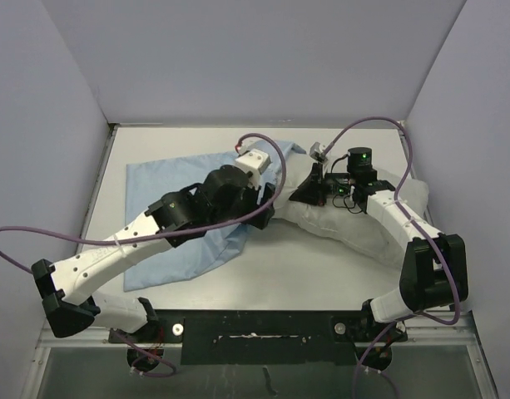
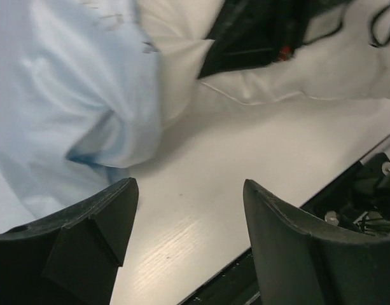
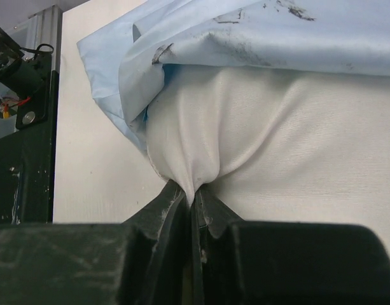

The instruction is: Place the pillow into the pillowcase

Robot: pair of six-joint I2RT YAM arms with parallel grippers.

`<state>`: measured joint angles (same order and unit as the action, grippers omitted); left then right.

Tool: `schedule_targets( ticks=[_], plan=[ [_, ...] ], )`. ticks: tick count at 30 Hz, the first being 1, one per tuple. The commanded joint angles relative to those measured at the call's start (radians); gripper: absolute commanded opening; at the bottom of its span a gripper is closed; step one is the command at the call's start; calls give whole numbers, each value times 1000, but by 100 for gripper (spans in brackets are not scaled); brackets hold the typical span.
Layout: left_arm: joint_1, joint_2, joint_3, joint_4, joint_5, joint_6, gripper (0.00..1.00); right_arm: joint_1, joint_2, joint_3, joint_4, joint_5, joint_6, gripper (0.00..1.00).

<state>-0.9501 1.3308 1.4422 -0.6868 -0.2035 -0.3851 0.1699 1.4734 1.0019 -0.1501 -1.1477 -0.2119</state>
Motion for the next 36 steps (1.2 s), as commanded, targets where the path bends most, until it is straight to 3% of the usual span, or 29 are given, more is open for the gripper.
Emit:
schedule_targets(
  ticks=[1,6,9,15,17,19,22,26,31,36],
  plan=[
    [-164,47,-11,38,-232,-65,65,1,-27,-3,88,-12,58,0],
    [-153,135,-37,131,-444,29,61,-2,-34,-9,99,-13,67,0],
    [-93,184,-20,170,-398,48,51,-4,-32,-9,98,-12,65,0],
    [-41,285,27,199,-284,44,47,-1,-28,-9,95,-15,59,0],
    [-35,302,36,200,-256,39,38,-1,-28,-9,93,-14,56,0],
    [-33,305,48,193,-233,37,18,-1,-27,-6,85,-12,48,0],
    [-33,294,80,174,-178,38,4,1,-27,-5,81,-8,47,0],
    [-39,264,153,180,23,27,0,3,-42,-7,164,-33,165,0],
    [4,261,186,363,504,-82,0,1,-149,-136,601,-24,579,0],
    [81,306,108,485,621,-165,0,-26,-86,-169,567,54,553,0]
  ],
)
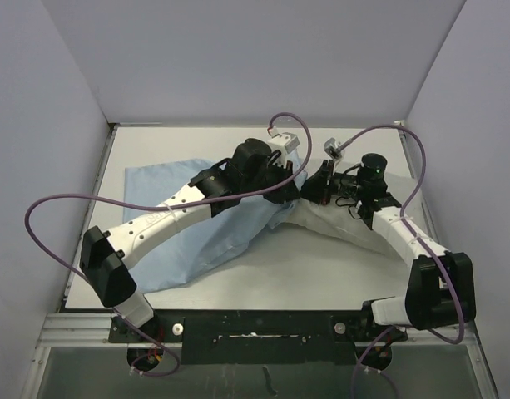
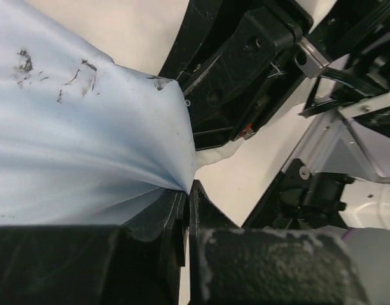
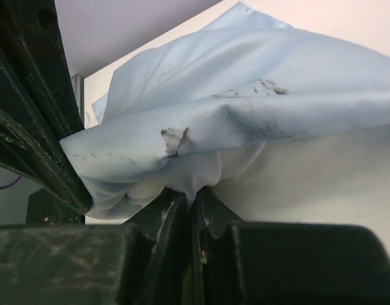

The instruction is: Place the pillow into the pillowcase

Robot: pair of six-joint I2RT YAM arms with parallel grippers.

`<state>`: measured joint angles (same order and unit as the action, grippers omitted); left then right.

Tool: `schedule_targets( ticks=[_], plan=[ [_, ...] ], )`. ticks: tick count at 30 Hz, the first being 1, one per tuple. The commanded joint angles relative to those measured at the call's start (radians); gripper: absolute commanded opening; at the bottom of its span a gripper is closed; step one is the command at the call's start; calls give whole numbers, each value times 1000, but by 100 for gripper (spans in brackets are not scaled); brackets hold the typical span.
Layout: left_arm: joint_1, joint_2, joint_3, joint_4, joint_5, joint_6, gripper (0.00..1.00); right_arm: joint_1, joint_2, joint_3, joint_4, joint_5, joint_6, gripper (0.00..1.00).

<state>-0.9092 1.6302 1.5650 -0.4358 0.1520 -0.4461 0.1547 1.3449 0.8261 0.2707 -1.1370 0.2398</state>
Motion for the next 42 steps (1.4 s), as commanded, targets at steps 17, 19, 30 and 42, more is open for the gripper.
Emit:
schedule_targets(
  ticks=[17,19,30,42],
  plan=[
    [54,-409,-428,240,5,65,74,-85,-112,279,-922,-144,-1153,82],
    [-4,-501,-491,264,-75,111,82,-85,-143,306,-1123,-126,-1459,93],
    [-245,-420,-660,375,-603,395,98,-55,-300,3,-989,342,-1595,98],
    [-200,-40,-632,735,-857,302,83,73,-255,-151,-639,668,-1390,75]
  ],
)
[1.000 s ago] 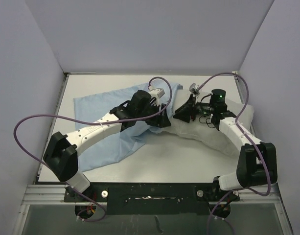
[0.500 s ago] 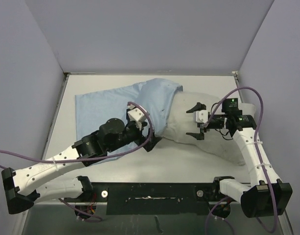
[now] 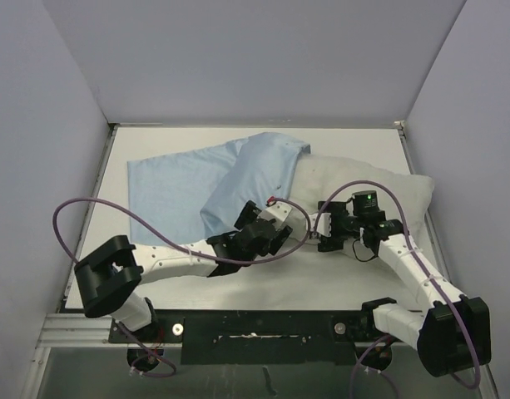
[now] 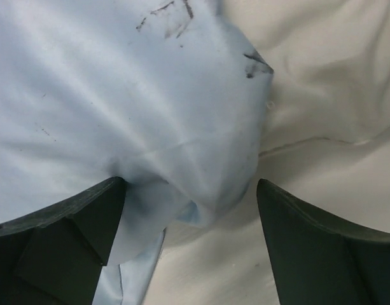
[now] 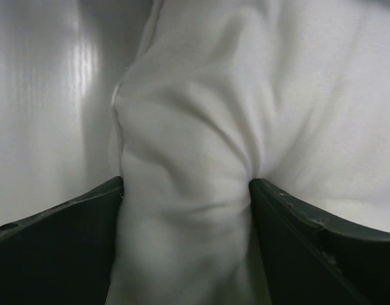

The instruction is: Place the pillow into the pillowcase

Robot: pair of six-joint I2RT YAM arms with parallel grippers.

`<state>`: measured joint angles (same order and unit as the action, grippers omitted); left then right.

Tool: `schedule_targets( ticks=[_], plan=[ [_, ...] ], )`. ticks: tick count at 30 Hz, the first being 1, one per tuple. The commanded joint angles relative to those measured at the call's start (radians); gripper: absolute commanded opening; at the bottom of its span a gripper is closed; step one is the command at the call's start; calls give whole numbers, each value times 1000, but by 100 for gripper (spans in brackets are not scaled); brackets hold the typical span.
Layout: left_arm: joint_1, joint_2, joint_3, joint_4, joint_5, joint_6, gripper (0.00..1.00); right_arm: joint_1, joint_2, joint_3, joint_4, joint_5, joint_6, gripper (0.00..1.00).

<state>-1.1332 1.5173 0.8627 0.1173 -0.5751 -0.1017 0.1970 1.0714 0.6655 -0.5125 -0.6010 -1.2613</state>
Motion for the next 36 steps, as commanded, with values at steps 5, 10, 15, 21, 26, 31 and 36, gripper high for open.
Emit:
schedule_targets(
  ticks=[5,10,15,21,26,31,36],
  plan=[
    [41,99,121,179,-58,-68,31,31,33,84,115,71,270,11],
    [41,-106,163,95,188,-85,6,-13,-21,260,-58,-267,467,0],
    [44,-240,392,-127,382,-88,5,-17,59,592,-220,-559,641,0],
    [191,-189,591,-287,540,-173,6,-88,182,696,15,-582,1129,0],
    [411,-5,582,-253,796,-349,9,-154,376,616,24,-263,1148,2],
    [445,273,724,-262,868,-365,29,-193,607,696,-90,-101,1025,20],
    [446,372,948,-365,774,-252,54,-205,617,783,-159,-91,948,58]
  ],
)
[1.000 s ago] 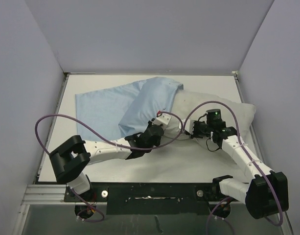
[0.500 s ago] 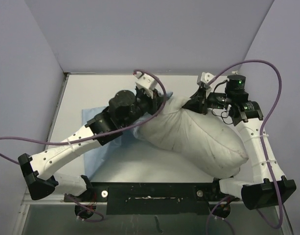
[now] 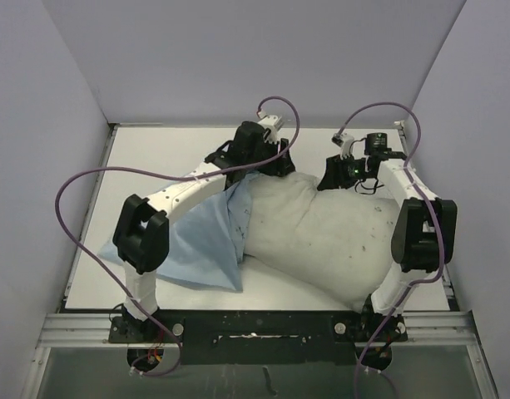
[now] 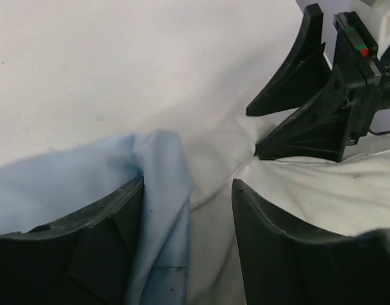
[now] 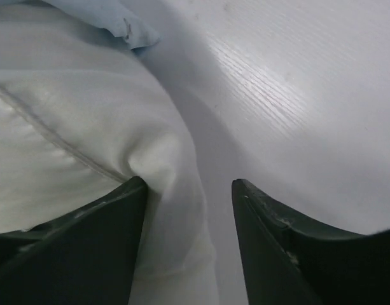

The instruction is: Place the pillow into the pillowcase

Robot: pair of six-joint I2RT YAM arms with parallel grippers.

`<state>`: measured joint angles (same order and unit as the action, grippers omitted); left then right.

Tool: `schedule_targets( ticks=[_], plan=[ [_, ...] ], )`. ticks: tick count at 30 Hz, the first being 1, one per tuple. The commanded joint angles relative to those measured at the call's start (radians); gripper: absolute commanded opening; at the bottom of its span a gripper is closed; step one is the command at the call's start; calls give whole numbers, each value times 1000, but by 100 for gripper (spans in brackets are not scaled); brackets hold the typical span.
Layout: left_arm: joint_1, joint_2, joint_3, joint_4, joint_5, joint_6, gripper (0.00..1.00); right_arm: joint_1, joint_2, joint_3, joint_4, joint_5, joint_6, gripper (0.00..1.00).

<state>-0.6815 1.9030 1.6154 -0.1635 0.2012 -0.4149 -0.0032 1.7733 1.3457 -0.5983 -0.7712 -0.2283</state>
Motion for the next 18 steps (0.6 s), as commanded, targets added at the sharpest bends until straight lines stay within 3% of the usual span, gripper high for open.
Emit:
schedule_targets(
  ticks=[1,5,8,11,13,16,18],
  plan=[
    [-6,-20,229,-104,-32,99,62,-12,-107,118,-75,89,-104,65],
    [-5,-117,267,-148,-119,246,84,-46,-220,172,-67,121,-178,89],
    [-7,-244,166,-173,-153,297,88,-57,-287,185,-71,67,-261,97],
    [-15,-367,16,-209,-223,272,83,-47,-350,108,-60,-172,-325,100],
    [-32,-437,-90,-221,-284,246,73,-2,-386,18,-8,-310,-334,99],
    [-64,-487,-204,-228,-350,221,63,101,-394,-118,140,-317,-268,98],
    [-70,-471,-203,-273,-388,220,62,139,-361,-149,174,-295,-250,98]
  ],
)
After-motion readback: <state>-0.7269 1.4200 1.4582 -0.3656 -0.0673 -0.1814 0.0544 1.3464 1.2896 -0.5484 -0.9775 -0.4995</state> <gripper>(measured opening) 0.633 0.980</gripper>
